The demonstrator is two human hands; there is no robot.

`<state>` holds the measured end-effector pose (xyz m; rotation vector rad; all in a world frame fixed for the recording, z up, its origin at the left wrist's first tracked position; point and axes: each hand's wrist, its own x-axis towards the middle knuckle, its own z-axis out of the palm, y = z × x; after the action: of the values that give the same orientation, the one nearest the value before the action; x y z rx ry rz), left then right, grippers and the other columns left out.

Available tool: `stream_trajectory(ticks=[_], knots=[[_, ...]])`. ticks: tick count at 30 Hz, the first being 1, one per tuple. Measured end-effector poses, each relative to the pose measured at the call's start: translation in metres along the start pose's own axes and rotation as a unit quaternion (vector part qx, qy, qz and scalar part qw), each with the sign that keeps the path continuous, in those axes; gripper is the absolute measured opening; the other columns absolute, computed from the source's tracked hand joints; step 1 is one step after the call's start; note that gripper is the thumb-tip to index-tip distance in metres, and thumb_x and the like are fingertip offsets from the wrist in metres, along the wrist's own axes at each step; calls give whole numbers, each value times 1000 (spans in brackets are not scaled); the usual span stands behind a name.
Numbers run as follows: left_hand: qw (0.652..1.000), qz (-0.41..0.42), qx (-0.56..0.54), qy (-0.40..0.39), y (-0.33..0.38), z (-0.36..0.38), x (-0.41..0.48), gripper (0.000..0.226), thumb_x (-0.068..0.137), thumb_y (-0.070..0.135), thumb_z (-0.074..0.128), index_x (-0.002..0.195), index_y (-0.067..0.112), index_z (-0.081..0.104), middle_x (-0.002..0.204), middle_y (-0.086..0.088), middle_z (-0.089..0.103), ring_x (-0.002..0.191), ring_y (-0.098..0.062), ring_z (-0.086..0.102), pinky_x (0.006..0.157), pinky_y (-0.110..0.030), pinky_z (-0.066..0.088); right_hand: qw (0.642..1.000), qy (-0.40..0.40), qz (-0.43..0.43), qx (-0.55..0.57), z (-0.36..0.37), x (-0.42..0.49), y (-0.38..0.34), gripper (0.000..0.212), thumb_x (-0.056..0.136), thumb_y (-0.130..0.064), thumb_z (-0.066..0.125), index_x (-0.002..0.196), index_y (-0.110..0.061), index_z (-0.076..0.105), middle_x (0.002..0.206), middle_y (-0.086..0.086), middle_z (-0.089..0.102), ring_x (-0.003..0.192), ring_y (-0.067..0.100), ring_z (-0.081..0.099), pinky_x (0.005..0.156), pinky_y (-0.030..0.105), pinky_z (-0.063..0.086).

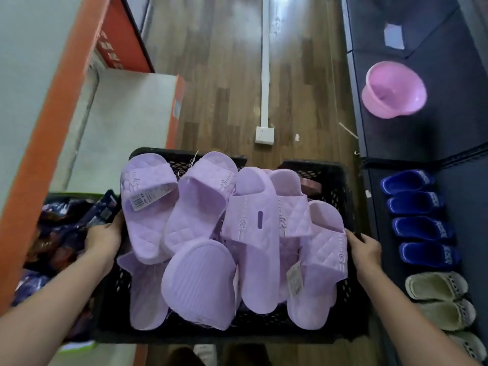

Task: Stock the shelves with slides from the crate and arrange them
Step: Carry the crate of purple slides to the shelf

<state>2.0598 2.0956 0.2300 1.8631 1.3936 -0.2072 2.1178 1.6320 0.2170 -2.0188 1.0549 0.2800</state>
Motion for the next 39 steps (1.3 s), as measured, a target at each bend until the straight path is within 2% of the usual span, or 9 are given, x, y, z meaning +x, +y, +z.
stream_trajectory(ticks=[4,8,14,18,23,28,30,36,39], knots=[[1000,-5,5,-13,87,50,64,66,92,51,46,110,-12,59,116,-35,55,104,-42,54,81,-37,39,1000,-7,-7,-9,43,78,-64,37,85,-27,64,93,9,64,95,24,66,84,33,60,70,34,42],[999,-13,24,-22,114,73,85,64,92,47,48,105,-15,60,114,-34,56,101,-41,55,77,-39,39,1000,-7,-19,-6,59,103,-81,31,87,-19,61,80,11,61,81,22,64,79,34,58,66,33,39],[998,-41,6,-43,148,130,164,56,84,54,56,62,3,57,91,-29,64,74,-32,57,68,-38,44,1000,-6,-11,4,122,169,-110,29,87,-20,62,70,3,60,71,16,60,65,25,51,54,28,35],[998,-34,12,-56,165,174,216,56,86,53,54,61,3,55,80,-21,59,69,-27,52,57,-34,36,1000,3,-23,3,168,213,-123,30,87,-19,62,64,-1,54,68,15,56,67,24,48,51,27,35],[998,-24,19,-51,173,205,264,56,87,52,53,76,-2,60,89,-22,57,76,-28,52,63,-34,37,999,-4,-34,-8,211,249,-133,37,89,-17,60,56,-5,48,57,10,49,51,18,40,34,12,29],[998,-23,34,-47,179,222,284,64,88,49,53,102,-12,61,100,-27,61,90,-35,60,70,-39,41,999,-10,-34,-35,241,276,-137,28,90,-22,58,75,2,55,71,14,55,64,25,46,45,20,34],[998,-20,29,-52,178,226,291,60,90,45,52,99,-14,61,96,-28,62,81,-32,58,67,-36,38,998,-28,-33,-45,255,281,-133,29,91,-23,57,78,3,56,74,15,56,68,25,48,52,32,34],[999,-2,36,-18,170,238,313,39,93,37,50,84,0,59,87,-17,54,79,-27,48,59,-37,32,997,3,-66,-41,286,294,-118,19,90,-25,57,81,-8,55,82,14,60,77,24,51,71,41,44],[999,-5,31,-32,169,238,312,42,93,37,50,71,2,55,81,-14,53,78,-24,46,52,-33,32,997,11,-64,-48,286,294,-115,20,89,-26,58,85,-7,57,83,14,59,77,24,50,73,43,45]])
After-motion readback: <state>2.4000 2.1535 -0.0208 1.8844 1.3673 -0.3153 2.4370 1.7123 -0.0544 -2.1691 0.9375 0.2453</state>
